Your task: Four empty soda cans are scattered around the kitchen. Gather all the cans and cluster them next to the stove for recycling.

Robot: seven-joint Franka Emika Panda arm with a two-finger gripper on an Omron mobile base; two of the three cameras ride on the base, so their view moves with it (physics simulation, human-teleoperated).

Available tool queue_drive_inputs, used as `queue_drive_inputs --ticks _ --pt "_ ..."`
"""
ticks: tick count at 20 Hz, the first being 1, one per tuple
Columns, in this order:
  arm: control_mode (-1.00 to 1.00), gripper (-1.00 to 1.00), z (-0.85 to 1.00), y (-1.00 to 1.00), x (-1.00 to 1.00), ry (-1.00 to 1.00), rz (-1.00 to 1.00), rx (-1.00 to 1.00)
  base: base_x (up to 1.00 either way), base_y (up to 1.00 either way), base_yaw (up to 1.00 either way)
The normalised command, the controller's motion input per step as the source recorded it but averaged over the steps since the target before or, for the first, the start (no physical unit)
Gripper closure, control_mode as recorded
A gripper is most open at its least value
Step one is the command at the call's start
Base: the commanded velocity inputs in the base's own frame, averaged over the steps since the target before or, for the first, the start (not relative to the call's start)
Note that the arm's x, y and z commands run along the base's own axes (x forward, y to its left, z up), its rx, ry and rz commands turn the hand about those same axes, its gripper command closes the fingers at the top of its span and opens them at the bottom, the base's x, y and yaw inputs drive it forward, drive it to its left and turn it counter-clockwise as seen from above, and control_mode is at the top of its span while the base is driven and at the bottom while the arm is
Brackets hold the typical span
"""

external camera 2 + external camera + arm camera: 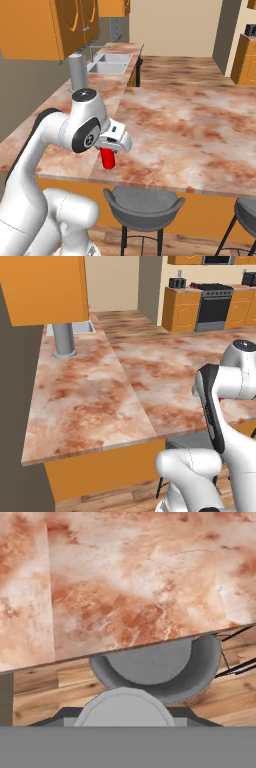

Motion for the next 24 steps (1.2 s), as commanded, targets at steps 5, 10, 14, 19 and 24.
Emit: queue_drive_inputs --ticks 5,10,14,19,24 --pt "1.0 1.0 0.03 0.04 -0.09 0.0 0.0 0.0 -0.64 -0.25 0.0" --pt "1.0 1.0 0.0 0.0 0.0 0.0 0.0 0.0 -0.82 -0.92 0.02" --pt "1.0 1.0 0.0 0.0 0.0 0.0 0.0 0.0 -0.77 -1.0 0.04" --pt "1.0 1.0 0.0 0.0 0.0 0.0 0.0 0.0 -0.65 -1.0 0.03" --pt "1.0 1.0 0.0 0.0 0.0 0.0 0.0 0.0 -0.51 -1.0 0.0"
